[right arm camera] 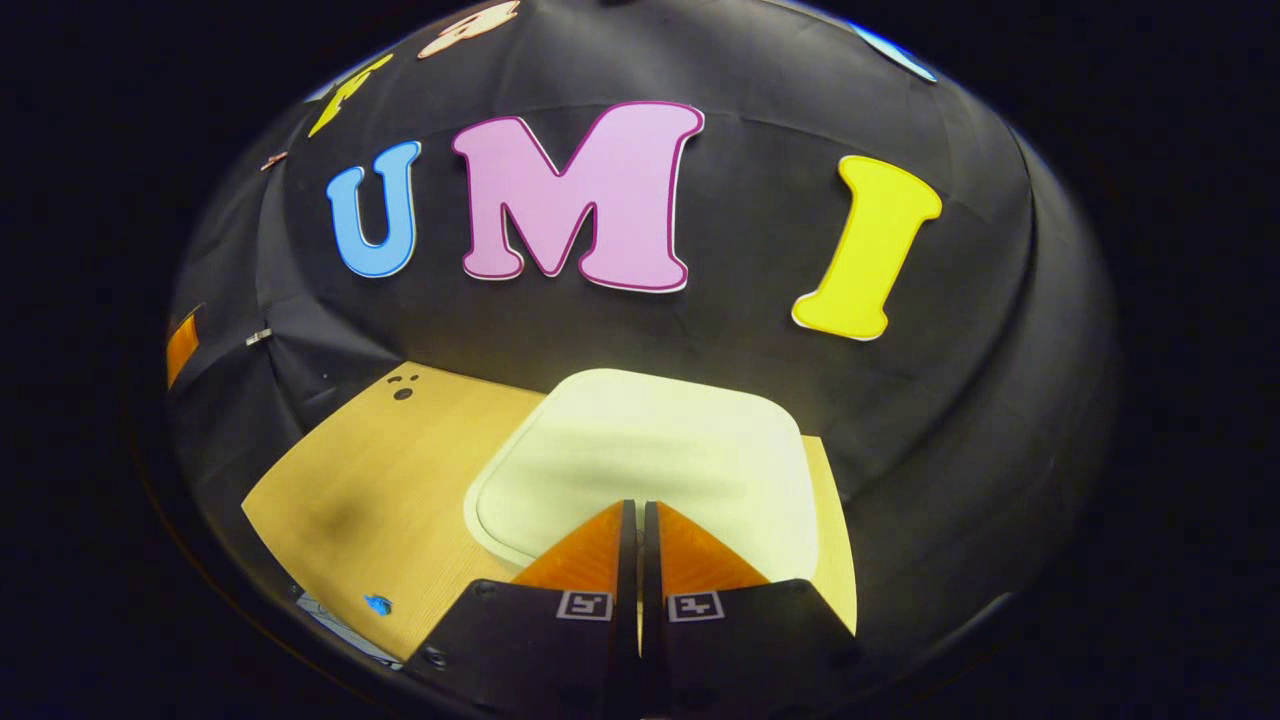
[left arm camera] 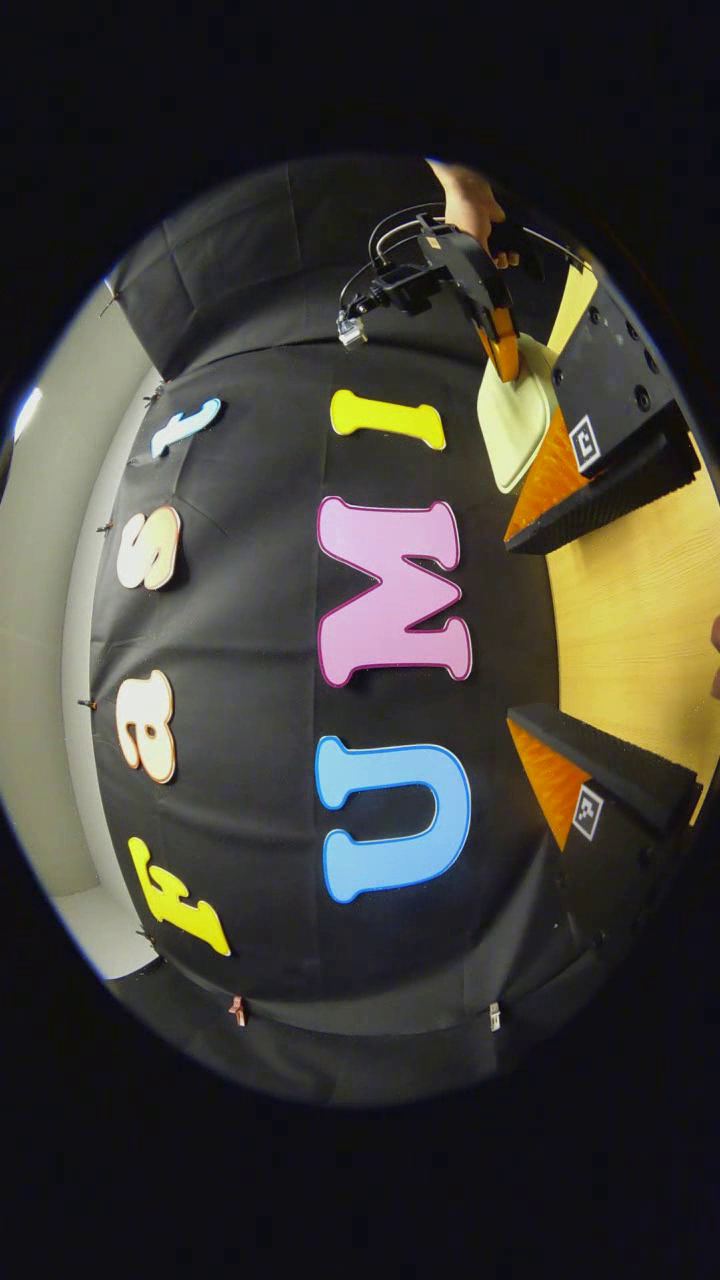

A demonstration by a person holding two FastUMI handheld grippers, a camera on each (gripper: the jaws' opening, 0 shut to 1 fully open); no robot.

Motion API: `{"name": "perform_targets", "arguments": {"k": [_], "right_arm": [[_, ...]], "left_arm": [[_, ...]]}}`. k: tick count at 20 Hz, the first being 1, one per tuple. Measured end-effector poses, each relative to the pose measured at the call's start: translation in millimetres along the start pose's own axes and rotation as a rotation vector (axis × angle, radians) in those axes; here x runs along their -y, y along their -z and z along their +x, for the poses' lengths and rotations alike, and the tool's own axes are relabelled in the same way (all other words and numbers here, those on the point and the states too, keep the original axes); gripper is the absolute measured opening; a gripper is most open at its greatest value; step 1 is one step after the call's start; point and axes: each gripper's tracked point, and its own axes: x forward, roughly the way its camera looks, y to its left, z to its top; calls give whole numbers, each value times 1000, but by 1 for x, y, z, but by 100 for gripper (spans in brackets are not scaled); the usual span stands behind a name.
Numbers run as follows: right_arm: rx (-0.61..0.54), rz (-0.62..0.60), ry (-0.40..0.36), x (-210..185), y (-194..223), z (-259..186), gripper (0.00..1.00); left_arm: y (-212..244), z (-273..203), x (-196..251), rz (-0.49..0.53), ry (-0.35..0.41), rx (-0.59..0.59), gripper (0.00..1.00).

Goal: Press the lid of the desktop garbage bin to open it, pick up the crumpled paper on the desktop and throw it into the bin, then pick up the pop can on the desktop and drop it into the bin, and finally close the garbage bin lid.

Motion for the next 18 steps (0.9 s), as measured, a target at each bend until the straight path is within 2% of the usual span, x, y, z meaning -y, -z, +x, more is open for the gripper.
{"name": "perform_targets", "arguments": {"k": [7, 13, 18], "right_arm": [[-1, -91, 23, 0, 4, 2, 6], [37, -54, 2, 1, -4, -4, 6], [205, -70, 40, 5, -36, -25, 6]], "left_arm": [[-2, -3, -1, -11, -21, 9, 97], [-3, -10, -3, -13, -31, 13, 97], [-1, -13, -4, -14, -34, 5, 97]]}}
